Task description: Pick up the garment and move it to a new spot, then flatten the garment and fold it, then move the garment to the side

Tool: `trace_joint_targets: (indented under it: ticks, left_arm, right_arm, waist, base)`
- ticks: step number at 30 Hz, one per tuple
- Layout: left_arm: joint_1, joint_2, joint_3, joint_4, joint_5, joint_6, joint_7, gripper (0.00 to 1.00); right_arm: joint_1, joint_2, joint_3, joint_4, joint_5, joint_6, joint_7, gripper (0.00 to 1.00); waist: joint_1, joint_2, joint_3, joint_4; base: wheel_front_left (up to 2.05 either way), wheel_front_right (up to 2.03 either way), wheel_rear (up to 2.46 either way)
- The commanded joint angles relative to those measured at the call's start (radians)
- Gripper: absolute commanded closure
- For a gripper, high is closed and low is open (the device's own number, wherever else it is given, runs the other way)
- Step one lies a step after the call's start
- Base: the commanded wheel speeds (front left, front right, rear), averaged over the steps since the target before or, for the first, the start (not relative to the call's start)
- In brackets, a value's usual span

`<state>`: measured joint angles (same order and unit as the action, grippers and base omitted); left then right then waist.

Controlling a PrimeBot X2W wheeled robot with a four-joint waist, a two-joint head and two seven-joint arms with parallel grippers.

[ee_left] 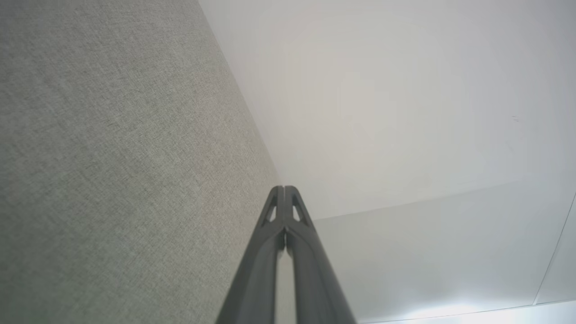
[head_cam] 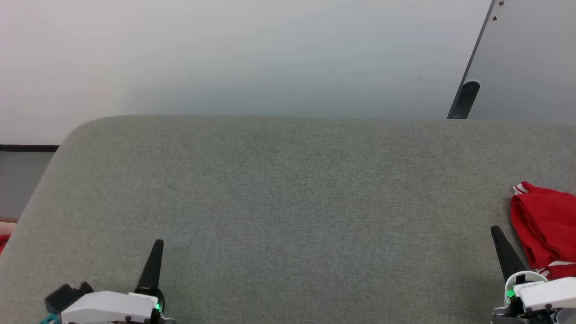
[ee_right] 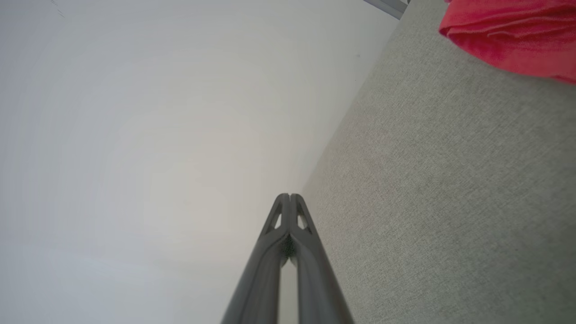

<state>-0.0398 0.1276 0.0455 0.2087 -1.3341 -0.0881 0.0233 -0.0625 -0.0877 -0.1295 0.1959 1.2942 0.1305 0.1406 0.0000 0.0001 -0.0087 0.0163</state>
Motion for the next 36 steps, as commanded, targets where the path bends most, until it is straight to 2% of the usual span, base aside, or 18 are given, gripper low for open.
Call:
trace_joint_targets:
  ticks: [1,36]
  left_arm:
    - [-0.019,-0.004,0.010,-0.002,-0.026,-0.009,0.005,1.00]
    - [-0.064,-0.063,0.057,0.030,-0.231,-0.039,0.075,1.00]
  right_arm:
    - [-0.021,0.002,0.000,-0.002,0.028,0.001,-0.006,1.00]
    - [-0.046,0.032,0.014,0.040,0.263,0.000,-0.025,1.00]
  waist:
    - [0.0000,-0.0001,0.000,-0.001]
    - [0.0000,-0.0001,0.009,-0.013]
  base:
    - [0.00,0.00,0.00]
    - [0.00,0.00,0.00]
